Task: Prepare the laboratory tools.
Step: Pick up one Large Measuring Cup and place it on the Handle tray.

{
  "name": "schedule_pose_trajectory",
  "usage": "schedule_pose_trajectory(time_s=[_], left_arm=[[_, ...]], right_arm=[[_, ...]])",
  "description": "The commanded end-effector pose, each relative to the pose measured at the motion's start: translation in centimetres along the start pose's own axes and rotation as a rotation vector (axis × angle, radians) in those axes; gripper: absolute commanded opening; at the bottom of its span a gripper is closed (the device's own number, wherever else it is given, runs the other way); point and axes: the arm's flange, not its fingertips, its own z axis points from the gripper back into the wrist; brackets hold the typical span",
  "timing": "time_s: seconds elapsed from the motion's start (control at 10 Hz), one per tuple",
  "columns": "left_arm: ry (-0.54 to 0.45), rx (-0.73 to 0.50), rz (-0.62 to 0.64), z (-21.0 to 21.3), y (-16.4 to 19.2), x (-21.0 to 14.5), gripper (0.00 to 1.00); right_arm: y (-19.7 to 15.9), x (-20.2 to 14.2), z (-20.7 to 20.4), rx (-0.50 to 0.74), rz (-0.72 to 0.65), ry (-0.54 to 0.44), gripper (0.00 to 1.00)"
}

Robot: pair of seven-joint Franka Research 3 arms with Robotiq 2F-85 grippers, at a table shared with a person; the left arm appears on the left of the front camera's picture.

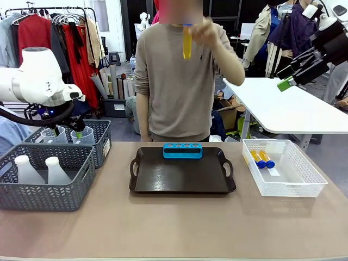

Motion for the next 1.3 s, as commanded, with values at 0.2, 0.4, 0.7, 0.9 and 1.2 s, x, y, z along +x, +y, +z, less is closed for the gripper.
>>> schedule_pose_trajectory(time_s=[0.2, 0.4, 0.7, 0.9, 1.2], left_arm=[[0.045, -0.019, 0.009, -2.3, -0.6, 2.5, 1.0], [0.002, 0.009, 0.008, -3.5, -0.7, 3.0, 1.0], [0.019, 0.012, 0.006, -4.5, -0.7, 3.3, 1.0], [0.027, 0.018, 0.006, -5.3, -0.7, 3.1, 1.0], [0.016, 0.035, -0.035, -6.2, -0.6, 2.8, 0.81]], right_arm=[[-0.1, 0.2, 0.0, 0.004, 0.004, -0.019, 1.0], [-0.1, 0.2, 0.0, 0.004, 0.004, -0.019, 1.0], [-0.1, 0.2, 0.0, 0.004, 0.004, -0.019, 1.0], [-0.1, 0.2, 0.0, 0.004, 0.004, -0.019, 1.0], [-0.1, 0.2, 0.0, 0.004, 0.004, -0.019, 1.0]])
